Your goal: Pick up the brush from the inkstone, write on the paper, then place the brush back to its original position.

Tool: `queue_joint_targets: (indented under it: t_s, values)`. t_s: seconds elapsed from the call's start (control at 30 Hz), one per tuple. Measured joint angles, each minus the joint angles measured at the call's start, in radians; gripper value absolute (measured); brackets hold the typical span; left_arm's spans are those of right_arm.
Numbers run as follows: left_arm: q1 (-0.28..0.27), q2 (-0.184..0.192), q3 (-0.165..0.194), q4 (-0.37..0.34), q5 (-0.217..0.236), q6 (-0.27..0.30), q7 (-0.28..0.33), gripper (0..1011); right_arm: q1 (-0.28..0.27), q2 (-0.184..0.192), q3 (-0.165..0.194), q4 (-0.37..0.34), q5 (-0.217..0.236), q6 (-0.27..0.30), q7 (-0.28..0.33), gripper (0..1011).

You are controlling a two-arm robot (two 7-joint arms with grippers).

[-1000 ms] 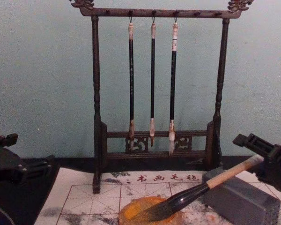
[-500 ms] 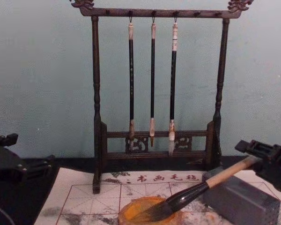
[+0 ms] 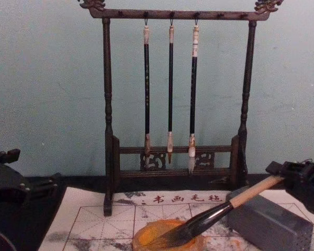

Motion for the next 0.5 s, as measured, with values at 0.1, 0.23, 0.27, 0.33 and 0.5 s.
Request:
queue_joint_targets:
  t_s: [0.1,0.23,0.27,0.33,0.5]
  values:
    - [0.000,0.000,0.000,0.000,0.000,0.000,0.000,1001,0.000,0.000,0.000,0.000,0.000,0.000,0.000,183]
    - [0.000,0.000,0.000,0.000,0.000,0.000,0.000,1001,0.000,0.000,0.000,0.000,0.000,0.000,0.000,183]
    - [0.000,0.000,0.000,0.000,0.000,0.000,0.000,1001,0.000,0.000,0.000,0.000,0.000,0.000,0.000,183]
    - [0.000,0.000,0.000,0.000,0.000,0.000,0.000,1001,0.000,0.000,0.000,0.000,0.000,0.000,0.000,183]
    - [0.000,0.000,0.000,0.000,0.000,0.000,0.000,1001,0.000,0.000,0.000,0.000,0.000,0.000,0.000,183]
